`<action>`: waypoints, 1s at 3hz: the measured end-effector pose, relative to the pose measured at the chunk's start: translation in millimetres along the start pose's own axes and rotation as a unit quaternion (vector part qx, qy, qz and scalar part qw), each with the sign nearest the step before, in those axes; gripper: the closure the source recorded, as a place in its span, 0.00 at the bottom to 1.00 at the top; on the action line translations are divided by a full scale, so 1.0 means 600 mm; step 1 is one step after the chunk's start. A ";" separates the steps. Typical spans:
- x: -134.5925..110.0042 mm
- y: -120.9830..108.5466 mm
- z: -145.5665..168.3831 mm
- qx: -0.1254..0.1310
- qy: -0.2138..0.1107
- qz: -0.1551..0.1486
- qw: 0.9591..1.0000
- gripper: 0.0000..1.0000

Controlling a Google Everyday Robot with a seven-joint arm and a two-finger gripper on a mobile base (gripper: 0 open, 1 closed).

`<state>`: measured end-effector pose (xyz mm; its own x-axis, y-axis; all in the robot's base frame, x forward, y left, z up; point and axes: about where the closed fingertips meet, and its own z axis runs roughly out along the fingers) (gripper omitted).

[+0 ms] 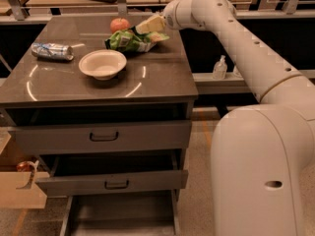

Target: Place apple into bottom drawer

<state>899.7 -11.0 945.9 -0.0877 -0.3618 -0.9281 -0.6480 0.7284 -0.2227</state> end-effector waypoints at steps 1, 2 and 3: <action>-0.039 0.000 0.015 0.000 -0.027 0.027 0.999 0.00; -0.063 -0.001 0.030 0.002 -0.038 0.037 0.999 0.00; -0.071 0.006 0.052 0.002 -0.028 0.033 0.999 0.00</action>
Offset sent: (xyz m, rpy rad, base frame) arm 0.0340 0.0304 0.0517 0.1386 -0.0282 -0.0232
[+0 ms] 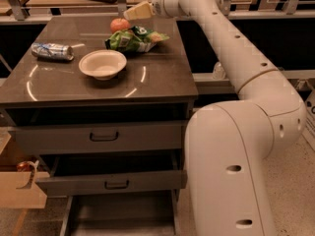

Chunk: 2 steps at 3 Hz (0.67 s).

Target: Place apple into bottom drawer

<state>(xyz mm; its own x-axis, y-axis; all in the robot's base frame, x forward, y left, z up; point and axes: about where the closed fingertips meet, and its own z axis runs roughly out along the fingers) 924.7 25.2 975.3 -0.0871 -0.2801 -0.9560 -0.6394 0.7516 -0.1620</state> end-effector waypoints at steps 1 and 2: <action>-0.001 0.003 0.020 0.009 0.017 -0.011 1.000 0.00; 0.010 -0.002 0.044 0.034 0.043 -0.023 0.998 0.00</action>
Offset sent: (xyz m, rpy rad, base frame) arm 0.0312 0.0076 0.0025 -0.1377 0.0179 -0.1278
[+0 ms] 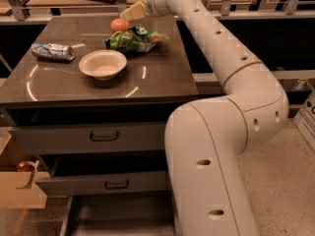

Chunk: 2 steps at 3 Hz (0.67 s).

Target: Place apple into bottom drawer

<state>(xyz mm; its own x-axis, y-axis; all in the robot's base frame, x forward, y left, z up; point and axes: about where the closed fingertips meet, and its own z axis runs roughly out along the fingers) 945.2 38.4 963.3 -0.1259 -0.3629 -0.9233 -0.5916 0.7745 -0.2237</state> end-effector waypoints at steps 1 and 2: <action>0.049 0.017 0.047 0.007 0.019 0.000 1.000 0.00; 0.081 0.039 0.064 -0.013 0.026 0.009 1.000 0.00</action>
Offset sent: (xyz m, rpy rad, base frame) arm 0.0009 0.0304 -0.0910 0.0098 0.1001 0.0664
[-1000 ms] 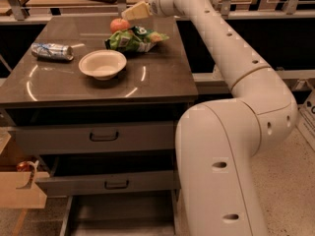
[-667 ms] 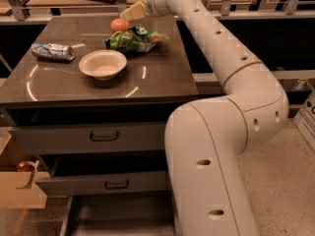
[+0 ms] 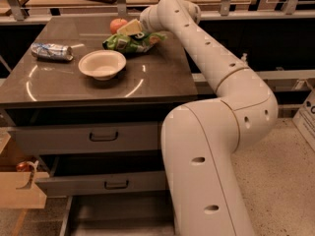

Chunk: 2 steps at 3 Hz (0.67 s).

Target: Place apple into bottom drawer

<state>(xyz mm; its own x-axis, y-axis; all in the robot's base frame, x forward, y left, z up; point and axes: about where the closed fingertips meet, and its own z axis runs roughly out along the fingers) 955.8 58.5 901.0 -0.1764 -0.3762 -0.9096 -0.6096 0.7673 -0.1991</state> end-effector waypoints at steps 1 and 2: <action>0.012 0.028 0.014 -0.026 0.001 -0.002 1.000 0.00; 0.012 0.045 0.026 -0.038 0.000 0.000 0.999 0.00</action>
Offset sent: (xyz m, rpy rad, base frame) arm -0.0004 0.0418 -0.0173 0.0331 0.0430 0.1023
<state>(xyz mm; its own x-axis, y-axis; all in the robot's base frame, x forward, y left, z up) 950.2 84.5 883.6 -0.1764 -0.3766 -0.9094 -0.6665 0.7256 -0.1712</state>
